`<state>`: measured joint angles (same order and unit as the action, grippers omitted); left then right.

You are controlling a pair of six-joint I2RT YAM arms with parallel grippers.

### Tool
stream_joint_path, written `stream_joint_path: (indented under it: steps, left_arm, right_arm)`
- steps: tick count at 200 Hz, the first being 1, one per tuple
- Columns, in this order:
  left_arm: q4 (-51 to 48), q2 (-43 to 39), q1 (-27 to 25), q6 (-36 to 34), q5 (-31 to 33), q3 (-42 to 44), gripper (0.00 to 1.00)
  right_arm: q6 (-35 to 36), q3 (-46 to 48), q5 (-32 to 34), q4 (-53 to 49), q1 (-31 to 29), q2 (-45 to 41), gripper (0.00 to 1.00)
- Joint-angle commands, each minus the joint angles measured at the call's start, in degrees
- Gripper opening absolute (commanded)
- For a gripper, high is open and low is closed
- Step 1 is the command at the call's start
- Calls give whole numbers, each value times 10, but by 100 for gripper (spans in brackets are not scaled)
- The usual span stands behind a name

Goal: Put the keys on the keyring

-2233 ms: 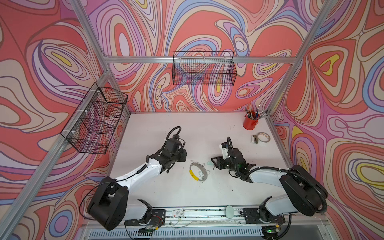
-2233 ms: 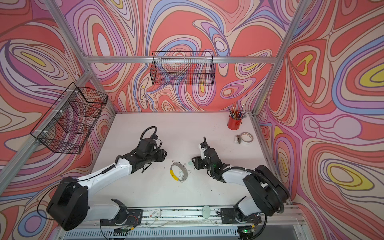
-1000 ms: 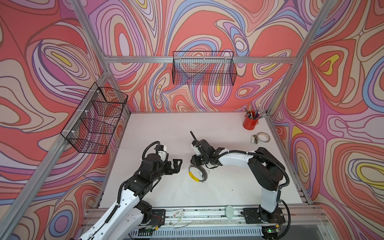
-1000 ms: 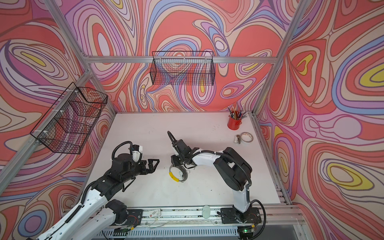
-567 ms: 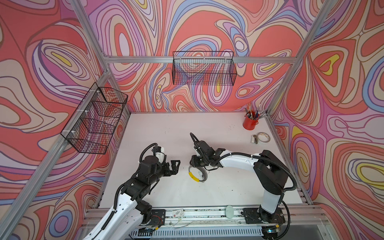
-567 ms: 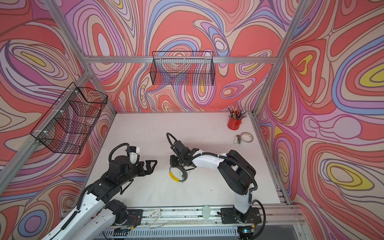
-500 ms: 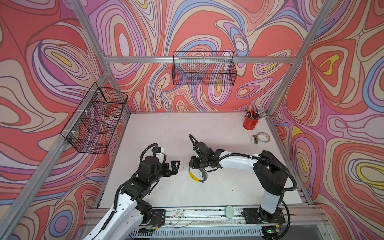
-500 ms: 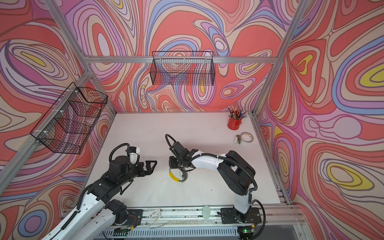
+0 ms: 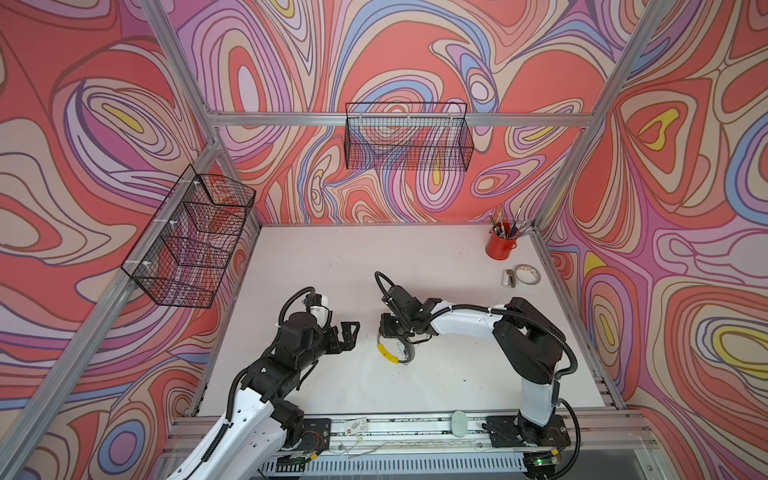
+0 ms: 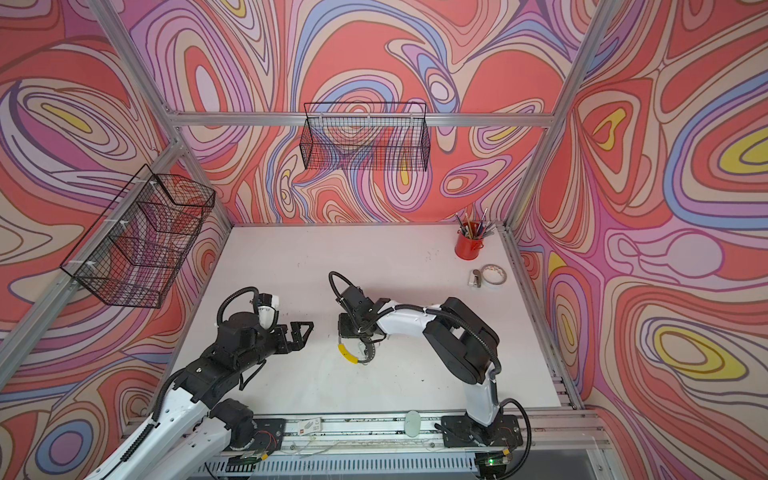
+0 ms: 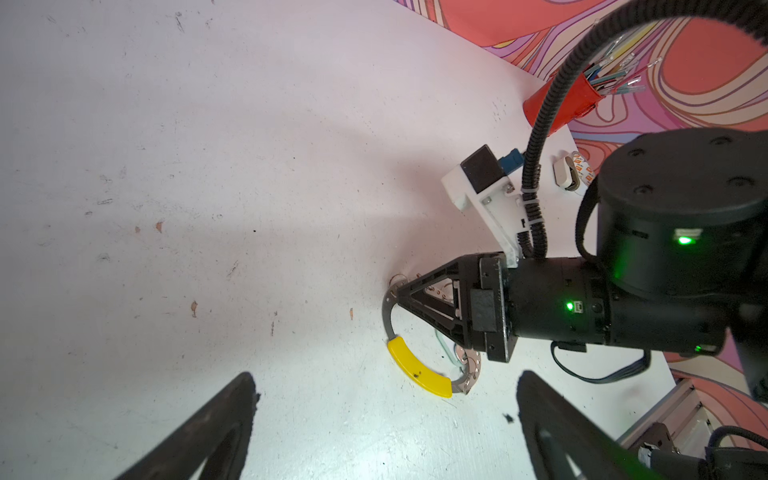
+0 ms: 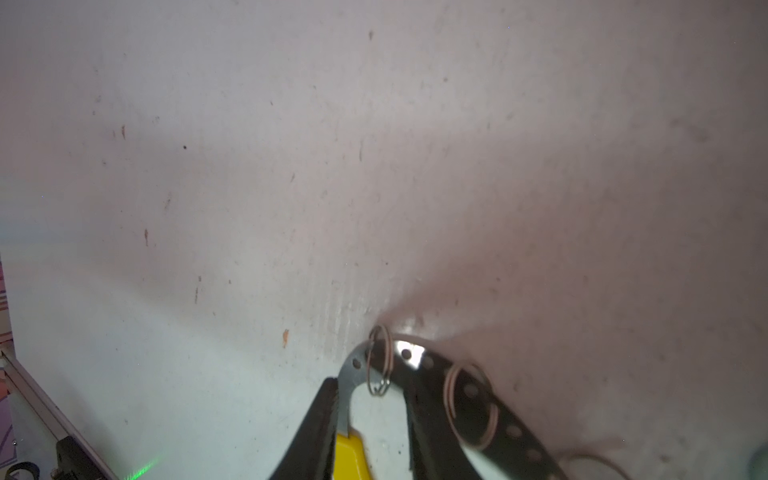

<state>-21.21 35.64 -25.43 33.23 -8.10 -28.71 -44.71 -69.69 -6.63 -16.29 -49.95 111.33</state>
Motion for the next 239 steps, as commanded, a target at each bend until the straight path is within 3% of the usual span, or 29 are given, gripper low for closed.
stream_joint_path:
  steps: [1,55,96,152,184,209,239]
  left_arm:
    - [-5,-7,2,1,1,-3,100]
    - [-2,-6,2,2,3,-4,100]
    - [0,-1,3,3,3,-3,100]
    - [-9,1,2,-14,-8,-23,93]
    - [26,10,-1,-29,-53,-15,87]
    - [66,11,-40,-39,-39,20,82]
    - [150,26,-148,-101,61,44,80]
  right_arm:
    - [-11,-18,12,-2,0,18,27]
    - [-7,-31,37,-21,0,26,17]
    - [7,-31,49,-33,0,11,0]
    - [72,-82,15,-168,17,-16,0]
    - [99,-107,-26,-259,46,-30,0]
    - [97,-116,-33,-309,62,-48,0]
    - [62,-119,-58,-350,98,-79,0]
